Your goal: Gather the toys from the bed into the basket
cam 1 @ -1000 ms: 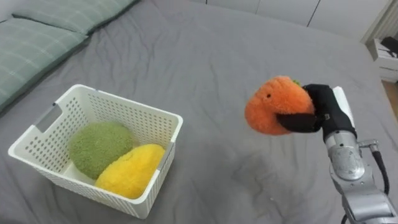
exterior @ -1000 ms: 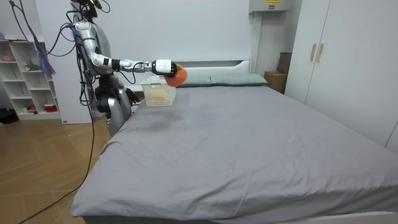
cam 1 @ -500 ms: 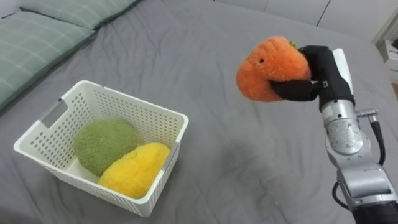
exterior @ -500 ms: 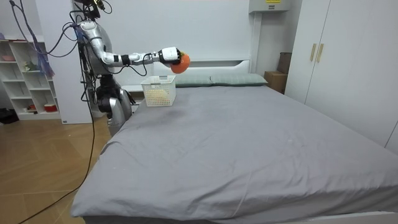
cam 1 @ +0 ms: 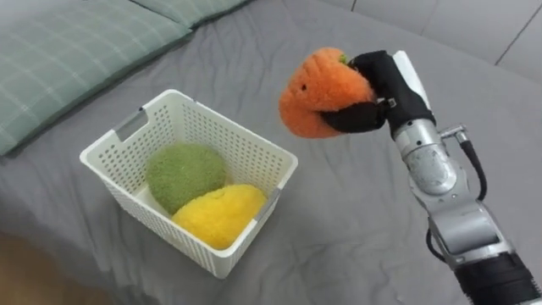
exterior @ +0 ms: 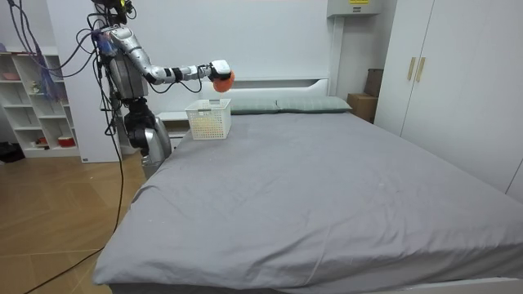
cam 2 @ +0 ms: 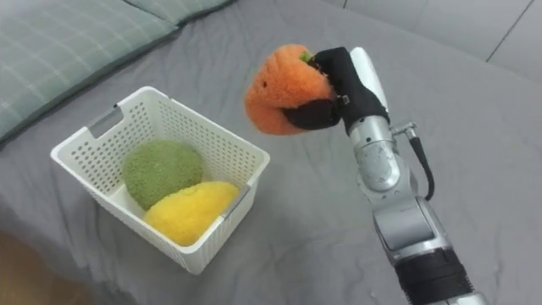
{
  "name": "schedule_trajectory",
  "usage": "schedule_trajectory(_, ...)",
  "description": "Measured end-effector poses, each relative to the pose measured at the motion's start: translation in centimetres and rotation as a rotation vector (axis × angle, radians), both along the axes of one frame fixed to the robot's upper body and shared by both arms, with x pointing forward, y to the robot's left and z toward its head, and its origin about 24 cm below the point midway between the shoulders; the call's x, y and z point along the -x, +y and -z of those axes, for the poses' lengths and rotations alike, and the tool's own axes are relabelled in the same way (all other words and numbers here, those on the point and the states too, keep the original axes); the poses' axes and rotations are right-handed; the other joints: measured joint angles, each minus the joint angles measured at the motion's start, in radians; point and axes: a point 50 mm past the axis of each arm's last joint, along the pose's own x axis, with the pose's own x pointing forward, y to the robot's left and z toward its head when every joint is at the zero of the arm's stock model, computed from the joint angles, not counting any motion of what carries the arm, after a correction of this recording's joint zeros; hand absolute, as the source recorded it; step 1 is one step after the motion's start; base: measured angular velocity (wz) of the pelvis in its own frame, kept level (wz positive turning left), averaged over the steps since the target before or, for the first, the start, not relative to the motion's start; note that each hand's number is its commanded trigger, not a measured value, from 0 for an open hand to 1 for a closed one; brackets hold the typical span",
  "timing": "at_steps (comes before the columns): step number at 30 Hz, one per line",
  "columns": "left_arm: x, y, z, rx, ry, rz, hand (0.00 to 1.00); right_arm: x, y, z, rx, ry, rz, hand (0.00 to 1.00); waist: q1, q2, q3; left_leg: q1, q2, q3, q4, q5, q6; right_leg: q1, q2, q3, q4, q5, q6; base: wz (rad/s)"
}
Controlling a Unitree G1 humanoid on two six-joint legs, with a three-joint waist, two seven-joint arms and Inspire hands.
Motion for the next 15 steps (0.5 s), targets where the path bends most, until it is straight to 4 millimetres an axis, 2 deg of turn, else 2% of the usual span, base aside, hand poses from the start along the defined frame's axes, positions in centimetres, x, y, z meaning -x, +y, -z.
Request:
schedule_trajectory(1,-0.4,0.0,0.0,0.002,-0.005,0.004,0.0,-0.3,0.5,0.2,0.005,0.01,-0.012,0.79,0.006,-0.003,0.0046,-0.007,-0.002,-0.012,0.003,0.002,-0.001,0.0,0.0,-0.011,-0.001,0.0,0.0,0.36)
schedule_trajectory(3,-1.0,0.0,-0.1,0.006,-0.005,0.008,0.0,-0.7,1.5,0.7,0.019,0.043,-0.033,0.78,0.016,-0.01,0.0071,-0.016,-0.003,-0.023,0.011,0.003,-0.002,-0.001,0.001,-0.022,-0.002,0.0,0.0,0.22)
schedule_trajectory(6,-2.2,-0.3,-0.1,0.012,-0.017,0.029,0.0,-0.9,2.1,2.2,0.052,0.114,-0.043,0.73,0.042,-0.012,0.0065,-0.03,-0.01,-0.045,0.021,0.004,-0.002,-0.001,0.002,-0.023,-0.006,0.0,0.0,0.19)
schedule_trajectory(8,-2.4,-0.2,-0.1,0.01,-0.015,0.032,0.0,-0.8,2.4,2.9,0.072,0.148,-0.049,0.6,0.058,-0.011,0.0069,-0.033,-0.016,-0.049,0.021,0.004,-0.002,0.001,0.001,-0.024,-0.012,0.0,0.0,0.12)
schedule_trajectory(9,-2.4,-0.1,-0.1,0.003,-0.007,0.038,0.0,-0.7,2.4,3.3,0.072,0.167,-0.053,0.46,0.063,-0.014,0.0047,-0.036,-0.016,-0.057,0.021,0.006,-0.002,0.001,0.0,-0.025,-0.013,0.0,0.0,0.18)
schedule_trajectory(10,-2.3,-0.2,-0.1,-0.005,0.008,0.05,0.0,-0.7,2.4,3.7,0.073,0.187,-0.047,0.18,0.072,-0.012,0.0061,-0.036,-0.017,-0.063,0.02,0.008,-0.002,0.001,0.0,-0.025,-0.013,0.0,0.0,0.16)
schedule_trajectory(11,-2.2,-0.2,-0.1,-0.007,0.015,0.056,0.0,-0.7,2.3,4.0,0.076,0.2,-0.043,0.05,0.077,-0.012,0.0065,-0.035,-0.017,-0.063,0.02,0.008,-0.002,0.001,0.0,-0.025,-0.013,0.0,0.0,0.09)
schedule_trajectory(12,-2.2,-0.2,-0.1,-0.009,0.023,0.058,0.0,-0.7,2.1,4.5,0.083,0.231,-0.035,0.0,0.085,-0.011,0.0068,-0.035,-0.018,-0.064,0.02,0.009,-0.002,0.002,0.0,-0.025,-0.013,0.0,0.0,0.05)
schedule_trajectory(15,-1.9,-0.1,0.0,-0.01,0.037,0.054,0.0,-0.5,1.5,6.2,0.1,0.308,-0.015,0.0,0.108,-0.012,0.0074,-0.04,-0.018,-0.071,0.02,0.009,-0.003,0.003,0.001,-0.027,-0.014,0.0,0.0,0.07)
